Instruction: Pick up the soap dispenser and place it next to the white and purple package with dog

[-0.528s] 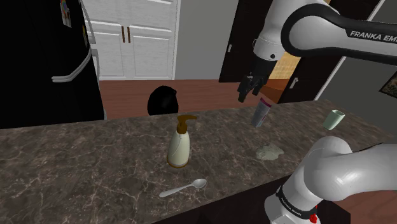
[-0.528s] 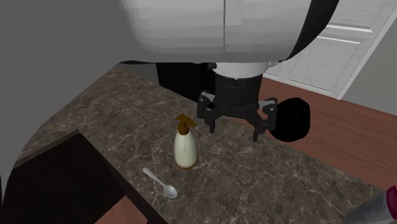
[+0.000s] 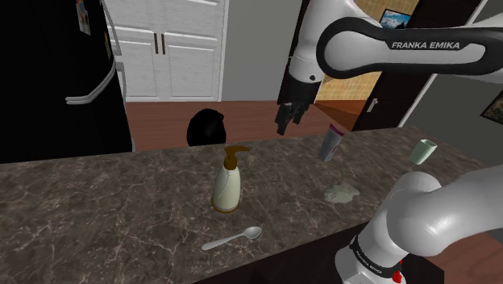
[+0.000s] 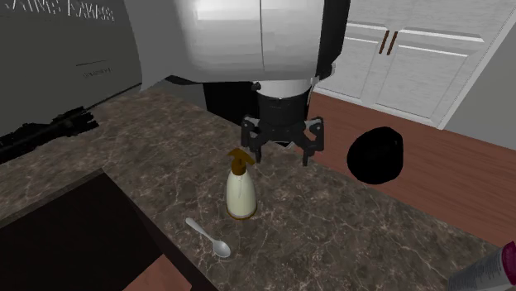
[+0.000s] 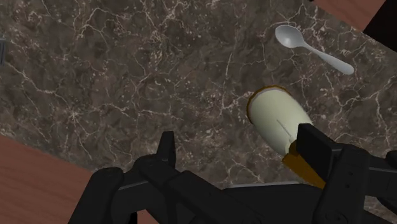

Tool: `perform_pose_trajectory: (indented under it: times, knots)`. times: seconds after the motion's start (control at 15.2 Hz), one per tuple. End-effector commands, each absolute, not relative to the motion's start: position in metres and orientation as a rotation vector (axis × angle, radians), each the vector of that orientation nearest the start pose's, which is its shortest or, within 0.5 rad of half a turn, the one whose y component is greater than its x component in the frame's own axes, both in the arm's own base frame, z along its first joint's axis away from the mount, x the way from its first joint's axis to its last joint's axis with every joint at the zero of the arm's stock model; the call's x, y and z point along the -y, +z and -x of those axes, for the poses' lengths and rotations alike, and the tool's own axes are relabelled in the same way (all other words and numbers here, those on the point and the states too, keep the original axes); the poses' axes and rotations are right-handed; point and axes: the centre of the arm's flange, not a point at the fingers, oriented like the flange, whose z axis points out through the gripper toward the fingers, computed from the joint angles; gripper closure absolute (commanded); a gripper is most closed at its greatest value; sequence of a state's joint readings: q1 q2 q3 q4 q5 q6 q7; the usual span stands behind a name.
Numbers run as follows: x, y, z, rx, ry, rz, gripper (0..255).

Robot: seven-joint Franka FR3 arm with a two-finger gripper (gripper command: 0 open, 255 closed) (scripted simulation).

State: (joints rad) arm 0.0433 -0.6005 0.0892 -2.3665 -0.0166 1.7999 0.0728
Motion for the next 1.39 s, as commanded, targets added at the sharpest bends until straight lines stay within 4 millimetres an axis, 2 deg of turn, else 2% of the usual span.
perform_pose_trajectory:
  times: [0.0,0.4,0.79,1.32]
  knots:
    - [-0.069,0.531,-0.391,0.165,-0.046,3.197,0]
    - [-0.122,0.499,-0.442,0.419,0.002,3.165,0]
    - [-0.182,0.464,-0.484,0.668,0.050,3.112,0]
    - [-0.184,0.422,-0.485,0.681,0.053,3.109,0]
